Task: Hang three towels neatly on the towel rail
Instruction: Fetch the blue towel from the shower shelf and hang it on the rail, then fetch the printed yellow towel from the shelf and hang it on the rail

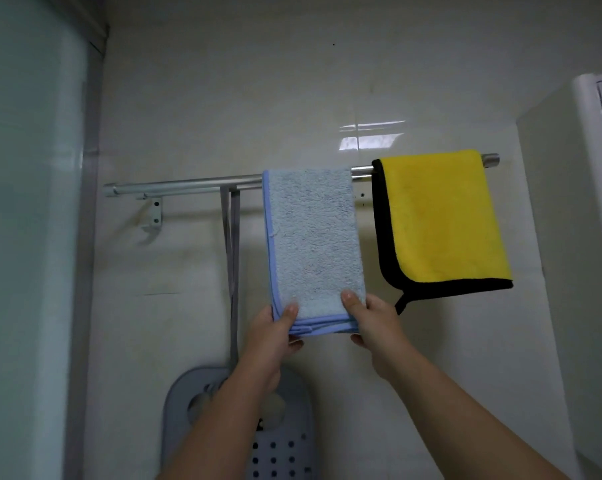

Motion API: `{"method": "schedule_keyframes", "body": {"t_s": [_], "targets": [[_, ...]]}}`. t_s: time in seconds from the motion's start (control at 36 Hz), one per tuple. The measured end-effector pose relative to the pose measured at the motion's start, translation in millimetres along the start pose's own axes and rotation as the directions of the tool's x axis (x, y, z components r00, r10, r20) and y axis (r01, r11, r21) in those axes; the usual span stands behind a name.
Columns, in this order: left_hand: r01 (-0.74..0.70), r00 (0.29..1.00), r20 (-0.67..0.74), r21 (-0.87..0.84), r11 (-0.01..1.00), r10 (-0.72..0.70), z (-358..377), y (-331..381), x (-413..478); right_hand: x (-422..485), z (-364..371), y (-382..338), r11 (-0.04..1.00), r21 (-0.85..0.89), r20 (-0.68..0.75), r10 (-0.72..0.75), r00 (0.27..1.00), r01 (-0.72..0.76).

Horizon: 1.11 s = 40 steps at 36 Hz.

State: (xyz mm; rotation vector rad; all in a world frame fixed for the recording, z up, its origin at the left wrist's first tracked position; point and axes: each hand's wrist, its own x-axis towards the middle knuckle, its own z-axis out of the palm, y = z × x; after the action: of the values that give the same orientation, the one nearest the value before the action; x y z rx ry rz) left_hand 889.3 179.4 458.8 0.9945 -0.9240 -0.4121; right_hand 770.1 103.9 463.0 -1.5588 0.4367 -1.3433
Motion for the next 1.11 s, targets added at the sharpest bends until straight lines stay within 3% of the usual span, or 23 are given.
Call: {"method": "schedule_keyframes", "body": {"t_s": [0.28, 0.47, 0.64, 0.94, 1.11], "targets": [[0.136, 0.989, -0.066, 0.078, 0.988, -0.131, -6.9, -1.9, -19.6, -15.8, -5.4, -2.0, 0.979, 0.067, 0.01, 0.19, 0.982, -0.19], [0.149, 0.979, -0.154, 0.109, 0.983, -0.131, -28.3, -15.2, -49.5, -38.8, -22.5, -1.2, 0.965, 0.064, 0.003, 0.255, 0.967, -0.255], [0.086, 0.982, -0.175, 0.117, 0.989, -0.065, -25.0, -19.2, -70.9, -61.0, -27.3, -0.3, 0.975, 0.062, 0.007, 0.211, 0.977, -0.212], [-0.192, 0.971, -0.087, 0.26, 0.946, 0.221, -9.0, -21.1, -115.1, -95.9, -30.9, -4.9, 0.995, 0.081, 0.035, 0.052, 0.998, -0.054], [-0.158, 0.981, -0.07, 0.255, 0.954, 0.181, -11.6, -31.8, -142.3, -115.2, -35.6, 5.0, 0.992, 0.113, 0.06, 0.049, 0.997, -0.056]]}}
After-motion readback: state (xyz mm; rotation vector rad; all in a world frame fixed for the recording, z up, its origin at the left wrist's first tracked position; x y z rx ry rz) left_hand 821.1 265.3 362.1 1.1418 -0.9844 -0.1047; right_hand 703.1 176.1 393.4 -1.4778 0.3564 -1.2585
